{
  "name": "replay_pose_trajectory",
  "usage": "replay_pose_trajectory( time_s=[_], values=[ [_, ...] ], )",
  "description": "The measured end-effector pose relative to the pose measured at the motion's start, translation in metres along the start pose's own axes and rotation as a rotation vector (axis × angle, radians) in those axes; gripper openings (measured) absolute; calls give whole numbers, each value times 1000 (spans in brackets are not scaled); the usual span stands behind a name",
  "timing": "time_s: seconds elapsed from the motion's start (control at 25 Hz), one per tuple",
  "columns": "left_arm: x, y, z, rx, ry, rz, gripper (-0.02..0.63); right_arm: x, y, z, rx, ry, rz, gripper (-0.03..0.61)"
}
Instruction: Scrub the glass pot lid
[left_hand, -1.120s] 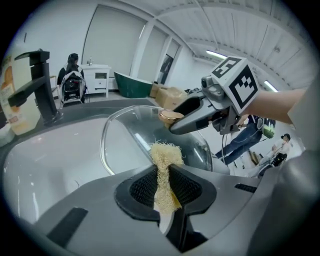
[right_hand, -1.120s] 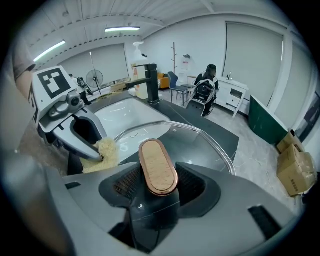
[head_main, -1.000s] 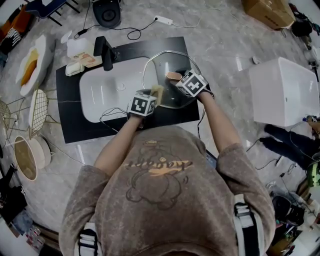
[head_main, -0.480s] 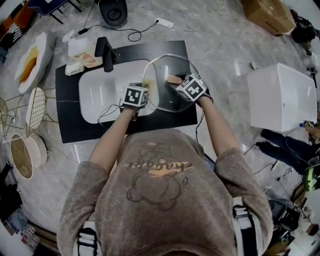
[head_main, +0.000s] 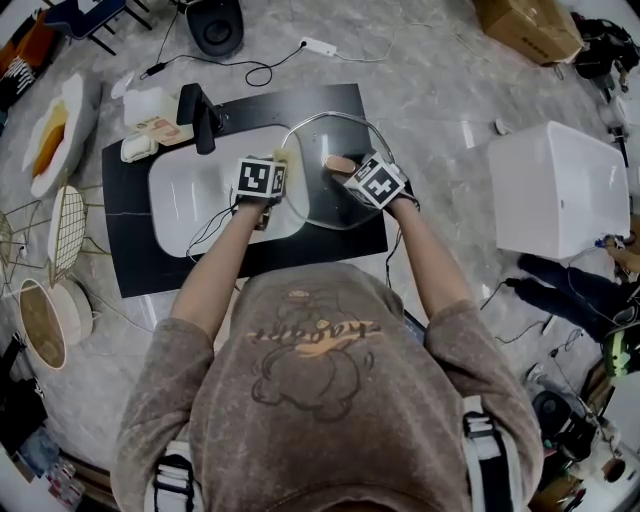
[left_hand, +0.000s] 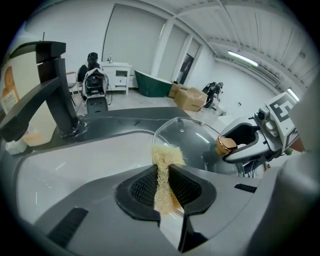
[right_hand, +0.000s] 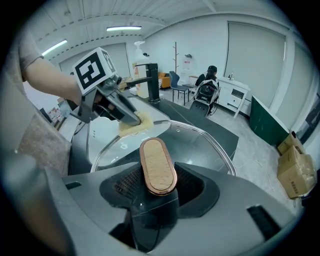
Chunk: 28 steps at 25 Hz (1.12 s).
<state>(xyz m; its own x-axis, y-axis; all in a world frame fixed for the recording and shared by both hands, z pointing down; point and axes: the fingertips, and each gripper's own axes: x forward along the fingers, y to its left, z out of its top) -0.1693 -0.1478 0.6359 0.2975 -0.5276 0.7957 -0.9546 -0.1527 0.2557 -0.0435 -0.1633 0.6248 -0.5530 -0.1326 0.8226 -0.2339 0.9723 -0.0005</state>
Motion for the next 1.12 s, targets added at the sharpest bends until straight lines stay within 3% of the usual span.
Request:
replay_pose_trajectory(
  time_s=[0.68, 1.12],
  values=[
    [42, 9, 67, 33, 67, -3, 75, -2, 1, 3, 12, -18, 7, 196],
    [71, -17, 103, 109, 116, -52, 75, -4, 0, 4, -3, -39, 23, 195]
  ],
)
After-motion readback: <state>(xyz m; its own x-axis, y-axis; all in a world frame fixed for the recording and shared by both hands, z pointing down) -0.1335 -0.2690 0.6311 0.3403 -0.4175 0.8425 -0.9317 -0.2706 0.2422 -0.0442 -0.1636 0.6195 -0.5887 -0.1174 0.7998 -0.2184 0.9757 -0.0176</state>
